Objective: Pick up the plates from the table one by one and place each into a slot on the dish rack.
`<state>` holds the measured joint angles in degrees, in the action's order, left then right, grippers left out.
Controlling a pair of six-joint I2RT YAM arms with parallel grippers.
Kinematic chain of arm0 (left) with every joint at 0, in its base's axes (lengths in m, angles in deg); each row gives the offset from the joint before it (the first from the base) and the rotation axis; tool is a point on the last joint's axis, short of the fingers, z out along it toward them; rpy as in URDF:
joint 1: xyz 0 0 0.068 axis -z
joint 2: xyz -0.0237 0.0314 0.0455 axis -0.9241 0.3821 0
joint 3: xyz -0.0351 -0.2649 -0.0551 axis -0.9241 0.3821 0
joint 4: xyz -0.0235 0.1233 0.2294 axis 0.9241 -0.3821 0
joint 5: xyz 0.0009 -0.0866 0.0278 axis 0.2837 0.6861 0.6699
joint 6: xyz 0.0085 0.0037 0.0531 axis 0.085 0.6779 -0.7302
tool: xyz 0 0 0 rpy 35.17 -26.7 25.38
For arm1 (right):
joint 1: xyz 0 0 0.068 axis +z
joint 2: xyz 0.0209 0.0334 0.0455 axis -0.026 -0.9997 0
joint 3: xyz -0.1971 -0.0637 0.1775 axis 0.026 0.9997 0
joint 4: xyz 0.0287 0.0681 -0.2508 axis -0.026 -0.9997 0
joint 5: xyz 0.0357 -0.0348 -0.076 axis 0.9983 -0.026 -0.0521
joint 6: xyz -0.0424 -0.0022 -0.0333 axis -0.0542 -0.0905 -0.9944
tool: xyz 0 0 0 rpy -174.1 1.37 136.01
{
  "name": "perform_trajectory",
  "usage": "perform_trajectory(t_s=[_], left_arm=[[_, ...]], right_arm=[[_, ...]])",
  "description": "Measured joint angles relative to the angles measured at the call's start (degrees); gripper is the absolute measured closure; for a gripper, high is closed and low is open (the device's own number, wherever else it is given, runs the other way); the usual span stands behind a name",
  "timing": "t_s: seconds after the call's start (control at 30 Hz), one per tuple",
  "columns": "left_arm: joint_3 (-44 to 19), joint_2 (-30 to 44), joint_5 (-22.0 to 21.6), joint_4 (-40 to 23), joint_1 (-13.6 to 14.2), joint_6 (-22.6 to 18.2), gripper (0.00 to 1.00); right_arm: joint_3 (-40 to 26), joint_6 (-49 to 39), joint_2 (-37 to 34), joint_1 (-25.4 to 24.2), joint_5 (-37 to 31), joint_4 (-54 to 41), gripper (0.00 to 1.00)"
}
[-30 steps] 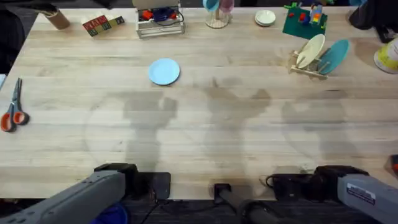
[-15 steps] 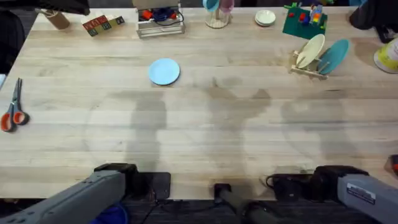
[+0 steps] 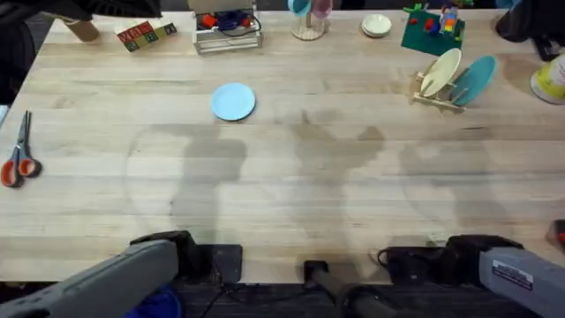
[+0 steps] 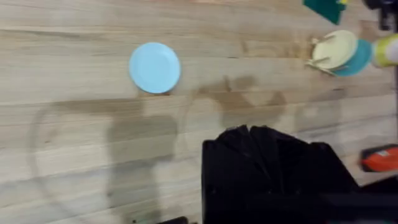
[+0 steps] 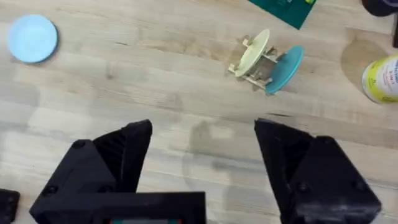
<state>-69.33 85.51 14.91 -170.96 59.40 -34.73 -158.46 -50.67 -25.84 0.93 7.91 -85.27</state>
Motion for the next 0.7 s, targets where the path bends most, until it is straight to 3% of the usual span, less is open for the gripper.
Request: perform_trajectory(t_s=[0.17, 0.33, 0.5, 0.7], left_arm=[[0.0, 1.67, 9.06, -2.28, -4.72, -2.77, 0.959], [0.0, 4.67, 14.94, -6.27, -8.39, -7.18, 0.959], [0.54, 8.53, 20.99, -6.28, -11.39, -12.4, 0.959], [7.18, 11.28, 26.87, -6.28, -13.98, -18.91, 0.959]], right_arm=[[0.0, 0.0, 0.0, 0.0, 0.0, 0.0, 0.007], [0.0, 0.0, 0.0, 0.0, 0.0, 0.0, 0.007], [-0.02, 0.0, 0.0, 0.0, 0.0, 0.0, 0.008], [-0.02, 0.0, 0.0, 0.0, 0.0, 0.0, 0.007]])
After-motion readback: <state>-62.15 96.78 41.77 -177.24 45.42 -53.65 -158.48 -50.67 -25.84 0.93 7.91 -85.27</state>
